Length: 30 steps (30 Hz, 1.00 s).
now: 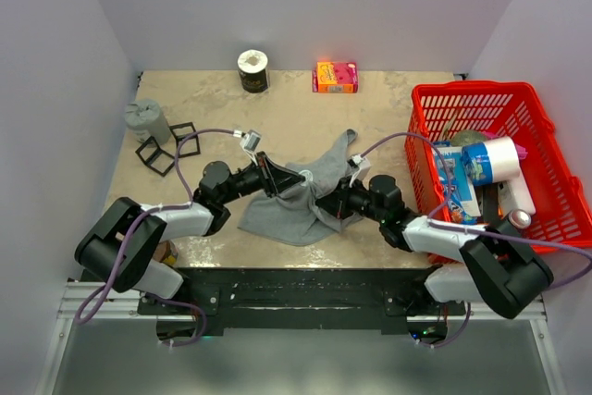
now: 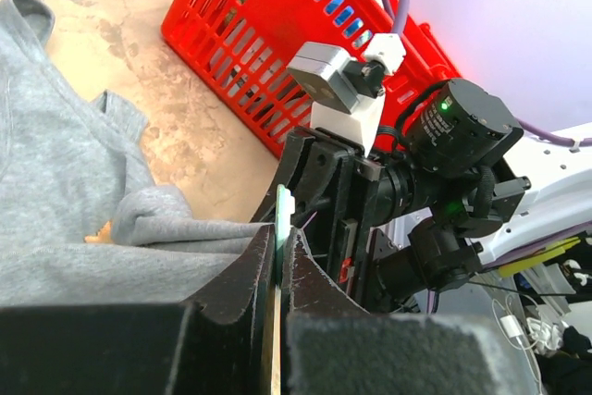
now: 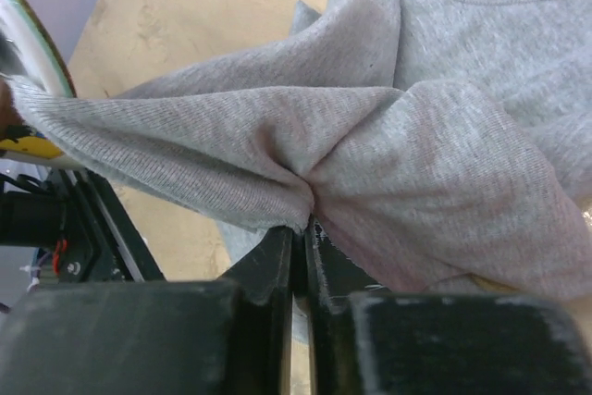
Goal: Pin the brooch onto the clothing
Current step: Adjust the clothing with brooches at the center of the board, then close the brooch on the flattened clothing.
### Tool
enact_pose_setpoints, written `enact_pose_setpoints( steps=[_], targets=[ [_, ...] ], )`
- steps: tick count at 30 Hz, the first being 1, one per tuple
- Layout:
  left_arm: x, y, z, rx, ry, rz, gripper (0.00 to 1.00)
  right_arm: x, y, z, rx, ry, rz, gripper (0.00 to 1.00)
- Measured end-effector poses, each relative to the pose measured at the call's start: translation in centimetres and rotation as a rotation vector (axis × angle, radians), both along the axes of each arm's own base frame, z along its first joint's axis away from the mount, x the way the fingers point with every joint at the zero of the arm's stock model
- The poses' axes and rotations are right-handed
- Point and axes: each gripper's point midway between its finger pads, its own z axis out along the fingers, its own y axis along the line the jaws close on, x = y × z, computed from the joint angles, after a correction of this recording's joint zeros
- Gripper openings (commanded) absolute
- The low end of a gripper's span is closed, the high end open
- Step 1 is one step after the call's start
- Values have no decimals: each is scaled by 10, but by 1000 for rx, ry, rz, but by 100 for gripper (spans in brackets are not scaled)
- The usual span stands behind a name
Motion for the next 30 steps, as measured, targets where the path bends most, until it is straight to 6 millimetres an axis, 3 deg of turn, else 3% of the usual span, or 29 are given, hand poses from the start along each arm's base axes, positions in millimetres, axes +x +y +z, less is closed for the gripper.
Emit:
enact_pose_setpoints(
  steps=[1,5,7,10,19,30],
  targets=[
    [0,0,2,-6,-1,-4,0,-1,0,4,4,-6,0,39],
    [-1,3,9,-33,-13,-22,0,-3,-3,27,26,-59,-1,63],
    [-1,4,10,-36,-19,-32,0,-4,-4,40,43,-91,1,66],
    [-3,5,10,-35,-23,-45,0,-5,-5,56,67,-133,7,68],
    [-13,4,9,-28,-29,-106,0,6,-12,78,124,-203,5,65],
    [-19,3,10,-28,-36,-140,0,-2,5,95,196,-242,126,56]
  ],
)
